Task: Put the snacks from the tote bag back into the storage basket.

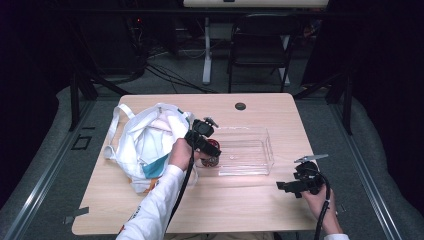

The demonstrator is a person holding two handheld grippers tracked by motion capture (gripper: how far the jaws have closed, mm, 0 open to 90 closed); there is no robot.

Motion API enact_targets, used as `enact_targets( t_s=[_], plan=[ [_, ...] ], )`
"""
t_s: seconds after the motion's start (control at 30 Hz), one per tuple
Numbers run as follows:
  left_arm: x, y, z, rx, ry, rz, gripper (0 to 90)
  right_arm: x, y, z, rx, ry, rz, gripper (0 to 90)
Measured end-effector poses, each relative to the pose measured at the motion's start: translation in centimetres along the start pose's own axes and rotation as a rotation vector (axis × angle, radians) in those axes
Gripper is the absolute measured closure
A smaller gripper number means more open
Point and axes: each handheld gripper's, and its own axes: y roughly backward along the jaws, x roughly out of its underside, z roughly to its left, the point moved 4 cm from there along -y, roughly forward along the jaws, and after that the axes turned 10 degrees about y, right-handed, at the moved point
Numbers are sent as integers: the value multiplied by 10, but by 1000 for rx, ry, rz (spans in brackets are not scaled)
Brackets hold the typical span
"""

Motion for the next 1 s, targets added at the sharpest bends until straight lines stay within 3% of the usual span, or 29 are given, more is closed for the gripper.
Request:
enact_targets(
  t_s=[1.0],
  plan=[
    [9,-19,5,-26,25,28,259,0,0,0,4,0,3,130]
  ],
)
